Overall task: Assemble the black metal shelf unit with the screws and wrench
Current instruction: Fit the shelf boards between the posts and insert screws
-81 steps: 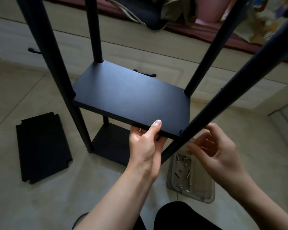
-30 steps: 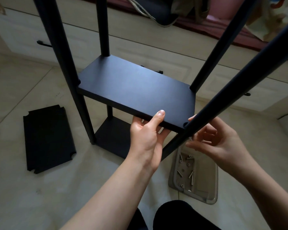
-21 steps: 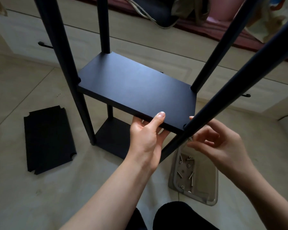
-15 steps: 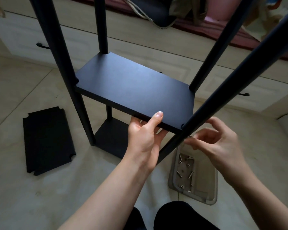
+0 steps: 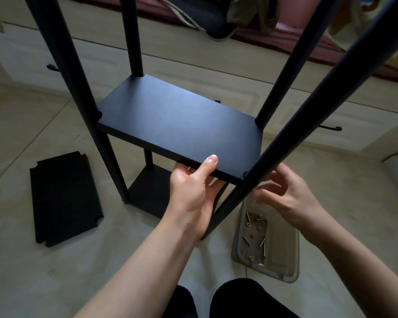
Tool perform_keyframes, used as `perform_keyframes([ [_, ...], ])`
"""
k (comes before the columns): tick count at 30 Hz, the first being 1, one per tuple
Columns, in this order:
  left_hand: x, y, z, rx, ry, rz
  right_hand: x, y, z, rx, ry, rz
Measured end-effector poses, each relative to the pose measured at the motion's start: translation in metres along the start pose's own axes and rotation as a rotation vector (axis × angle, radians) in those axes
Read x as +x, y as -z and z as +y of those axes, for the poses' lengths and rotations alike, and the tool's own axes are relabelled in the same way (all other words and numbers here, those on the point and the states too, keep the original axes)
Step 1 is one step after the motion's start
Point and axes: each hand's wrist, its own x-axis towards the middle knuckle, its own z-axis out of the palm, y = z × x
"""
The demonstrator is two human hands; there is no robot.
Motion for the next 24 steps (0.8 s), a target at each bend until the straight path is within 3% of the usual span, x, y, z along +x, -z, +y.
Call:
perform_keyframes([
  [5,0.002,0.0,0.002,0.018,0.001,-0.001,0.003,-0.003,0.005,0.128,0.027,-0.103],
  [14,0.002,0.0,0.004,0.025,-0.004,-0.007,0.005,-0.012,0.013,0.251,0.026,-0.051],
  [19,0.002,0.0,0.005,0.029,0.001,-0.006,0.007,-0.009,0.014,0.403,-0.044,-0.104],
  [24,0.002,0.0,0.005,0.048,0.0,-0.014,0.002,-0.005,-0.003,0.228,0.14,-0.065],
])
